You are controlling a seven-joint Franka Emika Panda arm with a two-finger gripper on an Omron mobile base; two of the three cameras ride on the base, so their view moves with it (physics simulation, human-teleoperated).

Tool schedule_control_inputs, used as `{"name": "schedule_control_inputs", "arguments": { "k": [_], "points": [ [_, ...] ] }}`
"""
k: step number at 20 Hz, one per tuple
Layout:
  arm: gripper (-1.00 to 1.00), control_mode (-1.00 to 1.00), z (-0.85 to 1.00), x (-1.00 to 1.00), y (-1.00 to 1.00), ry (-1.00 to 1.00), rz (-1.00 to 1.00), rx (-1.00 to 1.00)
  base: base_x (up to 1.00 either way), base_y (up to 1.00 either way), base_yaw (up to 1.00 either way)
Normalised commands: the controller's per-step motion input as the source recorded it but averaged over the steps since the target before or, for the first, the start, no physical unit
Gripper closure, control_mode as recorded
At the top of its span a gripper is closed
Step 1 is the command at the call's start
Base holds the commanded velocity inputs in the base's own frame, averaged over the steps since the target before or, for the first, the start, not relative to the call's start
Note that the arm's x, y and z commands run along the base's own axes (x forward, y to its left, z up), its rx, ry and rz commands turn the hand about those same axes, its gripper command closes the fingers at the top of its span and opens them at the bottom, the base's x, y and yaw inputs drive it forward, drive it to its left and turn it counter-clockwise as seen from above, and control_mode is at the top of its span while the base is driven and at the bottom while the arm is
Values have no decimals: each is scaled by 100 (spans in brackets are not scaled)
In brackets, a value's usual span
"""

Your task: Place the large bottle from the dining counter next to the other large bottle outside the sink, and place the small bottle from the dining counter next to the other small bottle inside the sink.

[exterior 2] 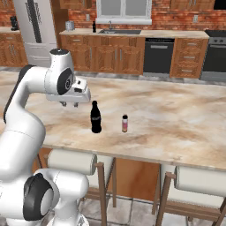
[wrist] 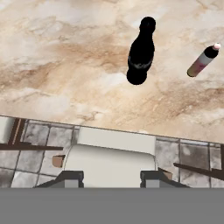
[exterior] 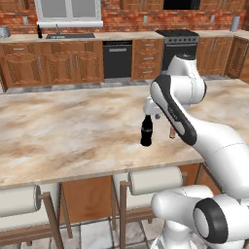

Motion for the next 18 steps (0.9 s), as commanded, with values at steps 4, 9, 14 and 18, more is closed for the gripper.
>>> {"name": "schedule_control_inputs", "arguments": {
  "k": [4, 9, 14, 18],
  "points": [
    [-100, -100, -6, 0, -1, 0, 0, 0, 0, 0, 0],
    [-100, -100, -12, 0, -6, 0, 0, -1, 0, 0, 0],
    [-100, -100, -10, -2, -3, -4, 0, -2, 0, 0, 0],
    [-100, -100, -6, 0, -5, -12, 0, 0, 0, 0, 0]
  ]
}}
